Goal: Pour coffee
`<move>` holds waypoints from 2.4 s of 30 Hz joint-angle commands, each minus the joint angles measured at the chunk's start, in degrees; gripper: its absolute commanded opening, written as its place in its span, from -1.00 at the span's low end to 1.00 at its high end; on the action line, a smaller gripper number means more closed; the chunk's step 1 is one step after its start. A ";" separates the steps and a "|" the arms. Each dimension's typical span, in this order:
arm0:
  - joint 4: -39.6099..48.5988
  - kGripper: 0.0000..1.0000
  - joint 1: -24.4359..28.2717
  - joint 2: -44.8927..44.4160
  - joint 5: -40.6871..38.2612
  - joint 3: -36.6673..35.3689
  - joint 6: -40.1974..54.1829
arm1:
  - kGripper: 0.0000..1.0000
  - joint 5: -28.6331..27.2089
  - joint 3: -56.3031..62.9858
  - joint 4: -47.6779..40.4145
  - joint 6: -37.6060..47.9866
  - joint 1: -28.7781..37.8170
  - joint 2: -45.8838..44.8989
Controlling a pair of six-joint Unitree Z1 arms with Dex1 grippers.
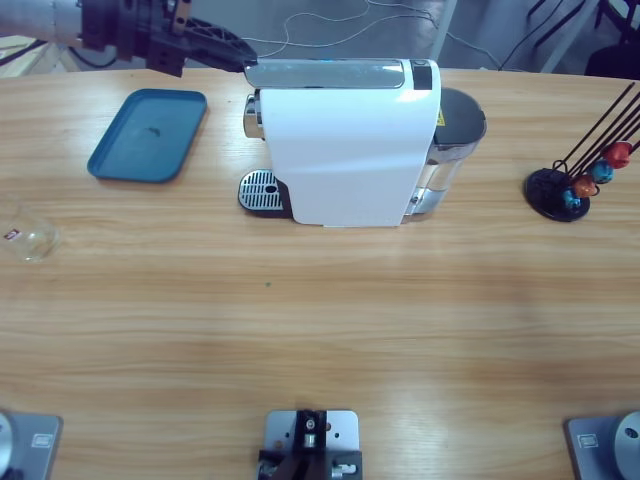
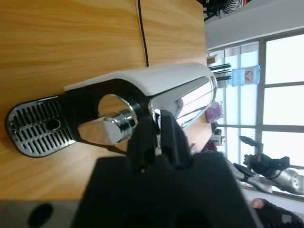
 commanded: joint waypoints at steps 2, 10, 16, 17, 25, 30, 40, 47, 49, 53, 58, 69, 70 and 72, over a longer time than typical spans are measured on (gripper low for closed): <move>-0.51 -1.00 -1.18 2.06 -5.15 0.55 -2.13 | 1.00 -0.67 1.00 0.33 0.66 -0.69 0.07; 2.61 -1.00 -5.94 -1.09 2.37 -10.49 -2.45 | 1.00 -0.67 0.60 0.61 0.66 -0.69 1.70; 9.59 -1.00 -8.54 -3.66 10.07 -16.31 4.72 | 1.00 -5.35 -5.70 6.91 0.76 -0.69 8.01; 10.65 -1.00 -9.42 -4.08 12.13 -17.14 8.12 | 1.00 -8.41 -6.89 7.80 1.33 -0.69 9.44; 23.74 -0.55 -21.13 -6.80 42.40 -19.70 42.82 | 0.95 -19.22 -7.37 4.67 5.26 -0.69 15.17; 26.17 1.00 -26.53 -7.00 58.03 -17.58 47.95 | 0.87 -24.69 -6.84 1.35 6.11 -0.85 17.77; 27.61 0.99 -28.58 -26.75 52.22 9.41 41.27 | 0.98 -27.22 10.60 -20.13 15.79 -13.31 17.65; 27.24 1.00 -28.81 -31.78 52.26 18.41 38.70 | 0.76 -20.91 19.40 -37.90 17.34 -16.74 27.26; 27.07 1.00 -28.81 -32.19 52.35 18.53 38.39 | 0.67 -20.33 20.70 -41.42 17.62 -17.36 29.27; 26.54 0.99 -28.81 -32.40 52.44 18.30 37.81 | 0.60 -18.43 22.80 -47.90 17.11 -20.54 32.78; 24.09 0.97 -28.81 -34.28 52.75 18.49 37.81 | 0.26 -14.96 23.80 -53.92 15.90 -25.09 36.58; 23.83 0.97 -28.81 -34.05 52.75 18.88 37.72 | 0.08 -12.89 24.38 -61.61 14.86 -27.96 43.47; 23.83 0.97 -28.81 -34.05 52.75 18.88 37.63 | 0.08 -12.82 24.38 -61.72 14.76 -28.11 43.45; 23.76 0.97 -28.81 -34.05 52.75 18.88 37.63 | -0.01 -12.86 24.47 -61.63 14.28 -28.11 43.12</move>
